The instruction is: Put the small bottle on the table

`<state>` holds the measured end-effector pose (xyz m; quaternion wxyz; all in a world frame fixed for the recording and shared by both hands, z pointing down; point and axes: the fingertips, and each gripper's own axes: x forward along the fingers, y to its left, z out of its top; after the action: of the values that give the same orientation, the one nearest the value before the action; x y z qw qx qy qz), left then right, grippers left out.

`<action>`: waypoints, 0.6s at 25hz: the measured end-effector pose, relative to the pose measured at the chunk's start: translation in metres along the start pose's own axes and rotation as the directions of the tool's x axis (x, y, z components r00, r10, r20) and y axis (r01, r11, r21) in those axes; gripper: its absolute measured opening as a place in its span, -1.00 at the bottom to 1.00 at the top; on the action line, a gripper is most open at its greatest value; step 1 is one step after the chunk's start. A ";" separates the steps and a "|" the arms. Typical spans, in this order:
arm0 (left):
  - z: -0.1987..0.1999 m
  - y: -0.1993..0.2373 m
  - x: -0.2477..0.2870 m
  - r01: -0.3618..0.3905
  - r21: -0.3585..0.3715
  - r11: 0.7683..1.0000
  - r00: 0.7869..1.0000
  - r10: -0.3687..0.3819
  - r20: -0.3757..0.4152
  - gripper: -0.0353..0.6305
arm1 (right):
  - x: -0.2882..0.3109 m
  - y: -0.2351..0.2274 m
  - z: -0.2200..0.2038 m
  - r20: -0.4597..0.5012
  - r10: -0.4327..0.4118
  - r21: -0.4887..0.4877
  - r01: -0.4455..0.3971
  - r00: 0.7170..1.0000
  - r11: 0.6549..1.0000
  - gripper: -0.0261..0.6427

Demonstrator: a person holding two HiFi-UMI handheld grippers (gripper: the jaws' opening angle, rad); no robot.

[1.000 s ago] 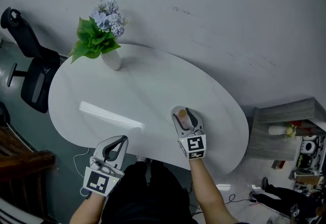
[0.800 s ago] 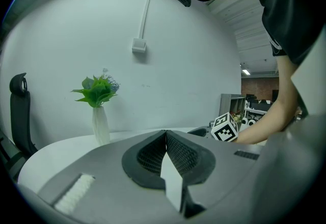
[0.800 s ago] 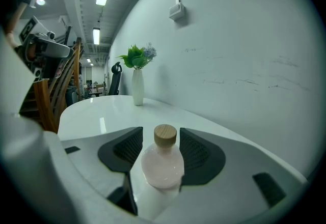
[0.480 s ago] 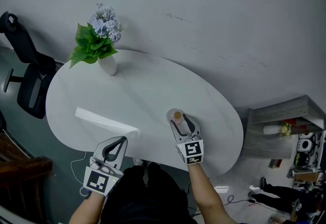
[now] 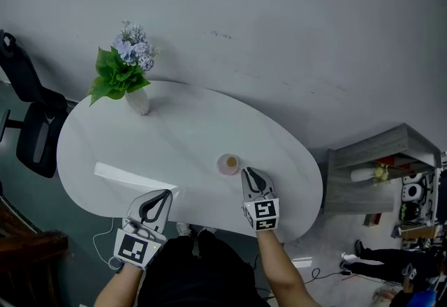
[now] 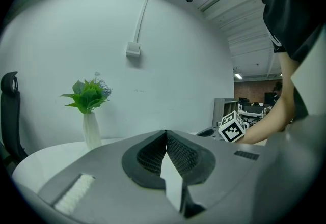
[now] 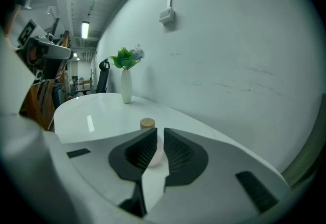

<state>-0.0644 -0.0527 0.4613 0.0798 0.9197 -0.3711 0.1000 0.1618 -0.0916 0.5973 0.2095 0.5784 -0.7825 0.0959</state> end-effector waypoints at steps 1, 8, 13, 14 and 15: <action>0.001 0.000 0.000 0.004 0.001 1.000 1.000 -0.004 0.004 -0.88 | -0.004 -0.004 0.000 0.002 -0.013 0.023 0.013 1.000 1.000 -0.83; 0.014 0.003 0.000 0.007 0.018 1.000 0.999 -0.008 0.042 -0.88 | -0.035 -0.048 0.010 0.023 -0.120 0.122 0.117 0.992 0.986 -0.89; 0.023 0.007 -0.004 -0.002 0.024 1.000 0.997 0.000 0.071 -0.88 | -0.059 -0.075 0.051 0.099 -0.166 0.115 0.155 0.981 0.981 -0.89; 0.025 0.008 -0.005 -0.003 0.026 1.000 0.997 0.001 0.078 -0.88 | -0.063 -0.078 0.062 0.119 -0.170 0.114 0.157 0.978 0.981 -0.89; 0.026 0.008 -0.005 -0.004 0.026 1.000 0.996 0.001 0.086 -0.88 | -0.068 -0.080 0.073 0.142 -0.173 0.115 0.158 0.975 0.981 -0.89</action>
<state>-0.0705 -0.0606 0.4351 0.0517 0.9237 -0.3740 0.0655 0.2378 -0.0864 0.4948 0.1267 0.6572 -0.7392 0.0743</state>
